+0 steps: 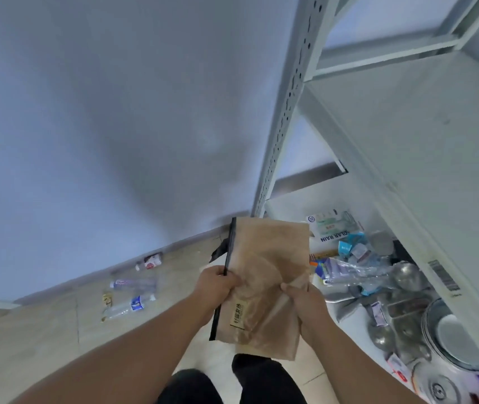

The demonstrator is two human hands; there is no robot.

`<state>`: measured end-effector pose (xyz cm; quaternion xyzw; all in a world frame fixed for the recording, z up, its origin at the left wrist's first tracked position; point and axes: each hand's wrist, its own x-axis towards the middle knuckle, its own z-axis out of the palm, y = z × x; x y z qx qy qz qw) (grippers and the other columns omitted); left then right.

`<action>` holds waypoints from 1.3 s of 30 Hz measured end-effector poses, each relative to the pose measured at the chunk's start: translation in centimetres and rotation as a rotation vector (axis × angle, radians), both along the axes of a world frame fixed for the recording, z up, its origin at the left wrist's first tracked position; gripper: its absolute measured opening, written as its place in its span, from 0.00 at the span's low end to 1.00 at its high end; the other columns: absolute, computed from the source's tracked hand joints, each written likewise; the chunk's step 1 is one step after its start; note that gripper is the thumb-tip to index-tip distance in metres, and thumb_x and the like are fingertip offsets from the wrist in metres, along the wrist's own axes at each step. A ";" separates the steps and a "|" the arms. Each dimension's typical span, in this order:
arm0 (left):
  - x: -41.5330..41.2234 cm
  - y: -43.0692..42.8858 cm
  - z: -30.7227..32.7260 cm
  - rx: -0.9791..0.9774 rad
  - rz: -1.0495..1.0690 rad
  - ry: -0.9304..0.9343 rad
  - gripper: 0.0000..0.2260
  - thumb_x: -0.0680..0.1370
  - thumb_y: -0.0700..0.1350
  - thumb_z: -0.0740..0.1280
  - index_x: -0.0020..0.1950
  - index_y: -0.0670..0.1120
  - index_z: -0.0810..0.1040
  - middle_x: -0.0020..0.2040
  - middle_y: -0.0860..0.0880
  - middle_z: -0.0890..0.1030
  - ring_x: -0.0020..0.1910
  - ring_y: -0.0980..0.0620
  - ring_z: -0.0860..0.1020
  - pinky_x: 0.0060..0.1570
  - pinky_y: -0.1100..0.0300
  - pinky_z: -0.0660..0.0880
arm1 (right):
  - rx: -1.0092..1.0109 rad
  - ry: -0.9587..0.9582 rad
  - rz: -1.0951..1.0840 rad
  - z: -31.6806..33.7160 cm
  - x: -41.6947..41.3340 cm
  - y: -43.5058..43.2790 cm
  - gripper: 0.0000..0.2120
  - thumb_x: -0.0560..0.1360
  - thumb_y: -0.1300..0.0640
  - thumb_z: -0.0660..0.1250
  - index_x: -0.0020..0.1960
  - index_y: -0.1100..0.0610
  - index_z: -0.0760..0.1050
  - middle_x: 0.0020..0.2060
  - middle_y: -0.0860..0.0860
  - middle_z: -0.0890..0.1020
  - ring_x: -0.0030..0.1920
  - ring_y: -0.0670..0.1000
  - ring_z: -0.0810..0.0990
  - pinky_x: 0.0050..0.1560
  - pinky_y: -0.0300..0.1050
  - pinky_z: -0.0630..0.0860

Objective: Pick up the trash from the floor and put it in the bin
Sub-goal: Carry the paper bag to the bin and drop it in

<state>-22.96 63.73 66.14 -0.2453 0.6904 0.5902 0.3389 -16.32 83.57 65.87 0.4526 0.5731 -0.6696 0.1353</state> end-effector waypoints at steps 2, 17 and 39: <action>-1.6 1.6 -1.7 0.001 0.039 -0.022 0.07 0.69 0.38 0.78 0.41 0.40 0.81 0.40 0.36 0.83 0.37 0.44 0.79 0.42 0.50 0.79 | 0.024 -0.032 0.009 -1.6 -2.0 1.0 0.19 0.74 0.62 0.72 0.64 0.61 0.76 0.52 0.58 0.84 0.52 0.60 0.83 0.58 0.57 0.79; -12.2 3.6 -23.9 -0.126 0.046 -0.196 0.05 0.71 0.39 0.75 0.36 0.43 0.82 0.31 0.46 0.81 0.24 0.52 0.75 0.26 0.63 0.74 | 0.234 -0.229 0.115 -22.7 -14.7 2.3 0.03 0.73 0.60 0.71 0.44 0.53 0.78 0.43 0.52 0.83 0.49 0.59 0.82 0.56 0.56 0.78; -16.7 2.5 -49.2 -0.371 -0.012 -0.415 0.17 0.67 0.43 0.78 0.52 0.40 0.79 0.45 0.40 0.85 0.42 0.40 0.85 0.47 0.44 0.84 | 0.047 -0.544 0.250 -48.3 -21.3 2.2 0.27 0.75 0.55 0.64 0.73 0.60 0.66 0.56 0.60 0.78 0.53 0.62 0.78 0.60 0.58 0.77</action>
